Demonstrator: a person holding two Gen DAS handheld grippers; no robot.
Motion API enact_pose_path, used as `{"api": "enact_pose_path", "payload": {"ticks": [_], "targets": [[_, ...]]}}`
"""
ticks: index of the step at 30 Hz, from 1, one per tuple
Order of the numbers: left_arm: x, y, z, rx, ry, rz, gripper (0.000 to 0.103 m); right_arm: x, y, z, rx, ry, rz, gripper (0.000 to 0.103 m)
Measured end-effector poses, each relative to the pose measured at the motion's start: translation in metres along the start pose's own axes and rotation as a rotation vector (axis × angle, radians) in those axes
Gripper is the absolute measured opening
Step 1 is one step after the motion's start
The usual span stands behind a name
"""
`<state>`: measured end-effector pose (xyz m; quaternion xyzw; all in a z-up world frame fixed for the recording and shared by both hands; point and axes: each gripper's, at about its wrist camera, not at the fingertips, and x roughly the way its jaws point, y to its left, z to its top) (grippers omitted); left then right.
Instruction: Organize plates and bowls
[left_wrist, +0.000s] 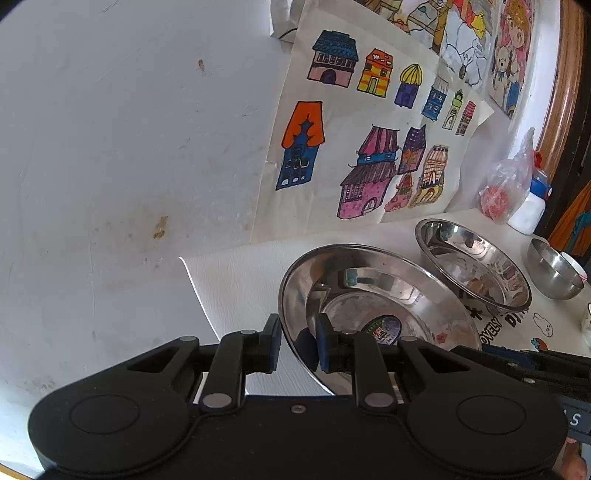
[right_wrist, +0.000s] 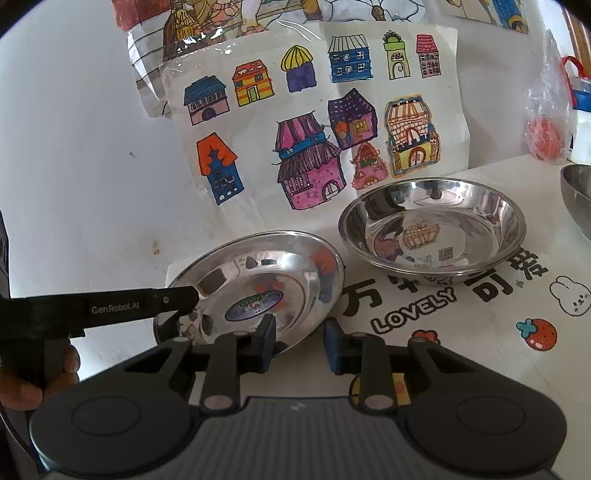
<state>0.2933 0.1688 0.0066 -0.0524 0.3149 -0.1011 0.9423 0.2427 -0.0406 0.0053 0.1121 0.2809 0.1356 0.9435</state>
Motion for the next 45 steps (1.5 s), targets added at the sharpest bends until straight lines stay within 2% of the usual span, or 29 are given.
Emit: {"api": "enact_pose_path", "payload": {"ticks": [7,18,28,34,45], "targets": [[-0.008,-0.007,-0.006,0.009,0.005,0.002,0.021,-0.013,-0.004,-0.004,0.006,0.004,-0.004,0.031],[-0.031,-0.037,-0.019,0.056,0.005,-0.006,0.021,-0.051,-0.021,-0.015,0.026,-0.022,-0.01,0.031],[-0.058,-0.08,-0.033,0.081,-0.019,-0.015,0.021,-0.097,-0.038,-0.026,0.017,-0.071,-0.012,0.031],[-0.072,-0.113,-0.033,0.102,-0.043,-0.032,0.021,-0.124,-0.063,-0.027,0.044,-0.105,-0.018,0.031],[-0.061,-0.176,-0.03,0.158,-0.047,-0.117,0.021,-0.159,-0.114,-0.03,0.102,-0.156,-0.12,0.031]]}}
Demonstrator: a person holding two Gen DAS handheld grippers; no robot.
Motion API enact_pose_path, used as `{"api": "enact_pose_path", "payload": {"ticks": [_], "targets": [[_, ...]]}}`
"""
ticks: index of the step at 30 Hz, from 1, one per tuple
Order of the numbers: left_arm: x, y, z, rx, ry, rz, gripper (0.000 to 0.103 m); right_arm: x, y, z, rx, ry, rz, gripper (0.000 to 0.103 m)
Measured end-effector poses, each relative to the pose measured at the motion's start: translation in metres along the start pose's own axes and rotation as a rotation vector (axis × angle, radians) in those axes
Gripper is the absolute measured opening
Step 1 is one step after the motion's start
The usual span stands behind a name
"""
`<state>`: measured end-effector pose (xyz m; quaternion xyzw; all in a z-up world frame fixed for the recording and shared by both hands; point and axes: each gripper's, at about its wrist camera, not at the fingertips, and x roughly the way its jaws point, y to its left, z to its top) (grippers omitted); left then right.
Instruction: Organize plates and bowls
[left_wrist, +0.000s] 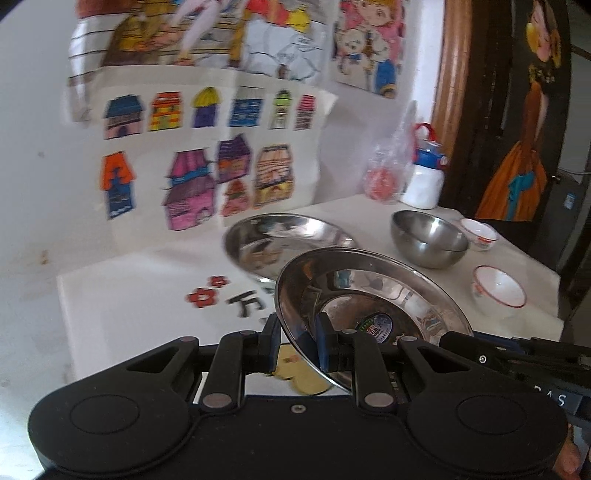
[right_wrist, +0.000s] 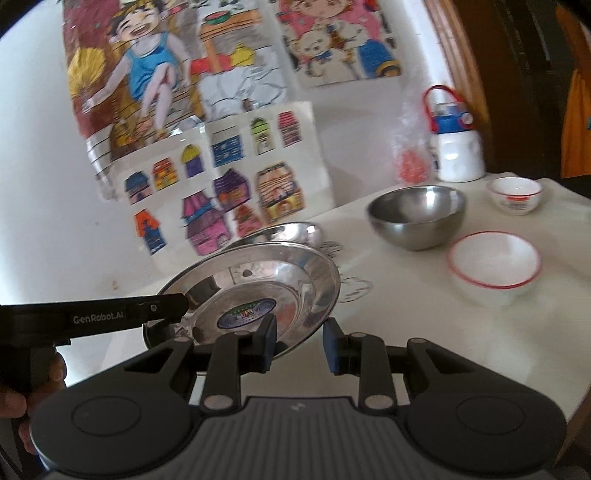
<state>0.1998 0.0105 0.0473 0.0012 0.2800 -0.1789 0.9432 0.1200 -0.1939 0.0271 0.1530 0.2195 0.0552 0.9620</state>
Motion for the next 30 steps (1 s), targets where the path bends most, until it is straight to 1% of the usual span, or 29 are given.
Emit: {"api": "enact_pose_path", "payload": {"ticks": [7,14,19,26,30], "targets": [[0.023,-0.025,0.006,0.004,-0.001,-0.05,0.021,0.003,-0.02,0.008,0.008,-0.019,-0.052,0.031],[0.044,-0.029,0.022,-0.001,-0.012,-0.066,0.021,0.02,-0.026,0.025,-0.014,-0.04,-0.065,0.031],[0.057,-0.021,0.039,-0.016,-0.034,-0.05,0.021,0.043,-0.021,0.042,-0.036,-0.052,-0.043,0.031],[0.072,0.004,0.06,-0.042,-0.062,0.007,0.021,0.079,-0.007,0.062,-0.072,-0.054,0.001,0.031],[0.08,0.018,0.067,-0.057,-0.068,0.037,0.021,0.099,0.001,0.07,-0.093,-0.044,0.017,0.031]]}}
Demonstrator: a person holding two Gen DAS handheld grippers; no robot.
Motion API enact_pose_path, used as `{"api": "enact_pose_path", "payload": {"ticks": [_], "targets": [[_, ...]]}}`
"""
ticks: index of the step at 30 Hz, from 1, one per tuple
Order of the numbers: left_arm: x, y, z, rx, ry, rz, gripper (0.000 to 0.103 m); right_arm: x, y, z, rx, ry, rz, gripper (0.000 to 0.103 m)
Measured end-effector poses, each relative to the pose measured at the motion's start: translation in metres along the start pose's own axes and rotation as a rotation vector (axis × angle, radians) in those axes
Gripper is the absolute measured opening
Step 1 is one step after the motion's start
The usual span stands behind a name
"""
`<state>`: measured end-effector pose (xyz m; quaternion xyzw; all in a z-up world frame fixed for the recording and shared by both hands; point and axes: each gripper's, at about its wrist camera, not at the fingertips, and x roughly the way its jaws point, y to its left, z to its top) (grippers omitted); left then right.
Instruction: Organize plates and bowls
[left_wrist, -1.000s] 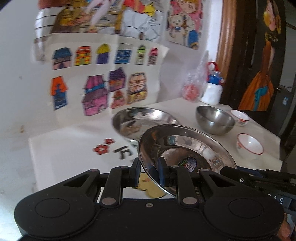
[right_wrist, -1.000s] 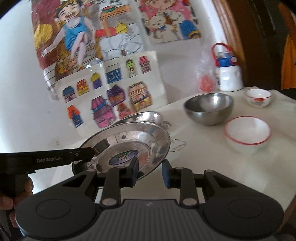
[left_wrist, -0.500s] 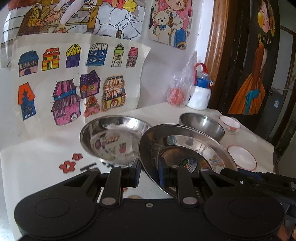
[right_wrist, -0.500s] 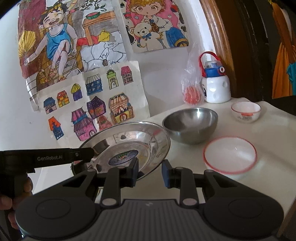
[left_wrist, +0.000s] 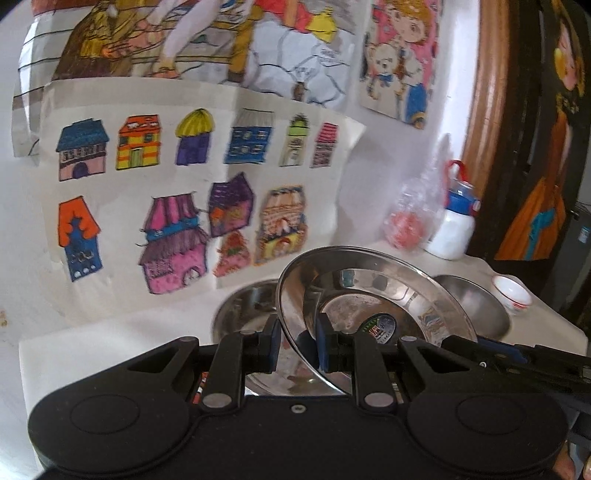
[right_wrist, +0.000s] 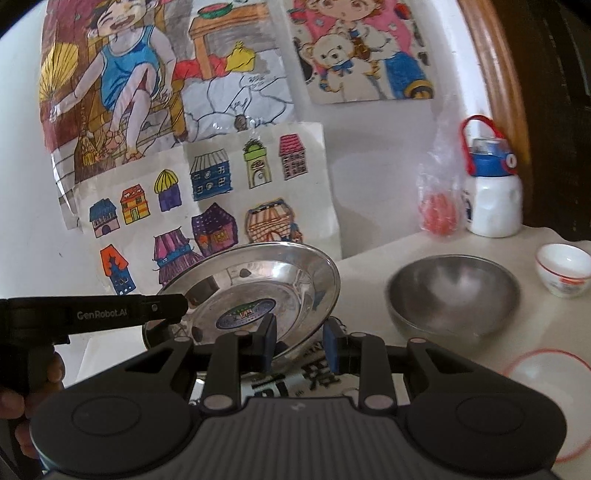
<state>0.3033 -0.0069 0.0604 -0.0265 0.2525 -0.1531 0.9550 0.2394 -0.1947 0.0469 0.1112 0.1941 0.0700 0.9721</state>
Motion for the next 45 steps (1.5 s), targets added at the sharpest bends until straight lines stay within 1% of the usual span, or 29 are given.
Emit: {"api": "enact_pose_path", "payload": {"ticks": [7,12,27,35,45], "targets": [[0.021,0.021,0.003,-0.033,0.018,0.036,0.021,0.028,0.009,0.003,-0.042,0.028,0.001,0.031],[0.033,0.029,0.001,-0.052,0.042,0.049,0.022,0.041,0.008,0.0,-0.046,0.056,0.003,0.031],[0.05,0.035,-0.007,-0.068,0.081,0.068,0.022,0.054,0.01,-0.002,-0.07,0.088,-0.005,0.031],[0.051,0.033,-0.006,-0.061,0.082,0.073,0.022,0.055,0.009,0.001,-0.073,0.096,-0.008,0.031],[0.055,0.022,-0.002,-0.004,0.115,0.122,0.025,0.056,0.012,0.003,-0.084,0.111,-0.023,0.032]]}}
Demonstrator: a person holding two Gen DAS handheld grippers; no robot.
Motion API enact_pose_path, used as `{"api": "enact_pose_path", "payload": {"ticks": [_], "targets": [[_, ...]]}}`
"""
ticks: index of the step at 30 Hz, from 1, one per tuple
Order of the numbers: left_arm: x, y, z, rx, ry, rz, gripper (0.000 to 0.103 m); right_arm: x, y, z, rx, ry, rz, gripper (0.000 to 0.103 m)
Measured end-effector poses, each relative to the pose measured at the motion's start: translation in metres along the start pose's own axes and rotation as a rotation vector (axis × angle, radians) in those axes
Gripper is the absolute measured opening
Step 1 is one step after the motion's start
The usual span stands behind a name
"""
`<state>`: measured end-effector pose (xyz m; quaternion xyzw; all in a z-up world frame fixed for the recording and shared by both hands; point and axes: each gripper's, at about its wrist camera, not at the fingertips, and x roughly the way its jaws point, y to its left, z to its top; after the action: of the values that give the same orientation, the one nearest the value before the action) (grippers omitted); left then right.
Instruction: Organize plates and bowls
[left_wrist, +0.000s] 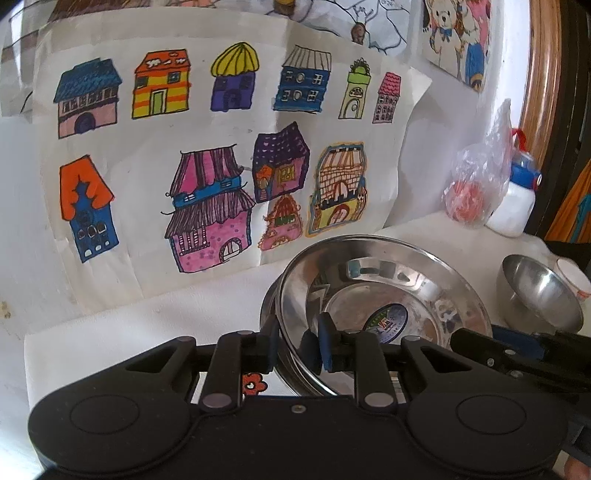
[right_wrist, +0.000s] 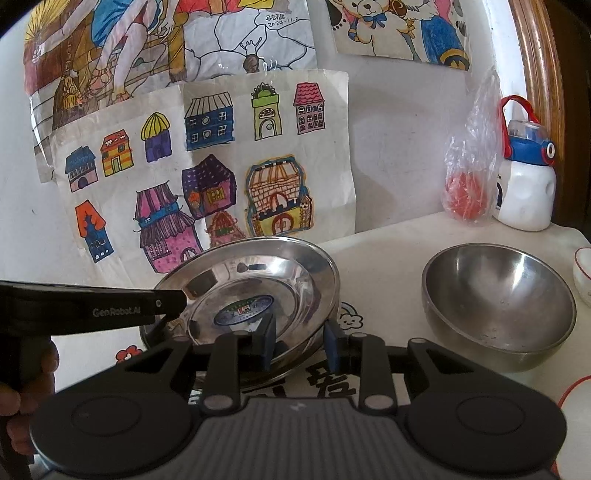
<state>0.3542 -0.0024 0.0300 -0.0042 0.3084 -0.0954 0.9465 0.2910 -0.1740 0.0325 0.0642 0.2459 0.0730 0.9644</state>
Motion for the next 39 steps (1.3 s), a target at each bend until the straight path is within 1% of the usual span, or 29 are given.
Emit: {"api": "enact_pose_path", "payload": {"ticks": [4,21,27,28,29,32,39], "targets": [[0.001,-0.004,0.001,0.024,0.009,0.015,0.026,0.001,0.0,0.0,-0.005,0.006,-0.002,0.032],[0.002,-0.008,0.003,0.049,0.027,0.034,0.026,0.002,0.001,0.0,-0.025,0.019,-0.005,0.033],[0.002,-0.009,0.003,0.052,0.028,0.033,0.026,0.002,0.003,-0.001,-0.045,0.019,-0.019,0.033],[0.002,-0.009,0.002,0.053,0.029,0.032,0.026,0.002,0.003,-0.002,-0.052,0.018,-0.02,0.036],[0.001,-0.009,0.002,0.053,0.03,0.029,0.026,0.002,0.002,-0.002,-0.036,0.023,-0.02,0.036],[0.002,-0.01,0.001,0.047,0.044,0.001,0.025,0.001,0.001,-0.003,-0.042,0.018,-0.014,0.036],[0.004,-0.009,-0.001,0.047,0.05,0.007,0.025,0.0,0.001,-0.004,-0.044,0.017,-0.02,0.036]]}}
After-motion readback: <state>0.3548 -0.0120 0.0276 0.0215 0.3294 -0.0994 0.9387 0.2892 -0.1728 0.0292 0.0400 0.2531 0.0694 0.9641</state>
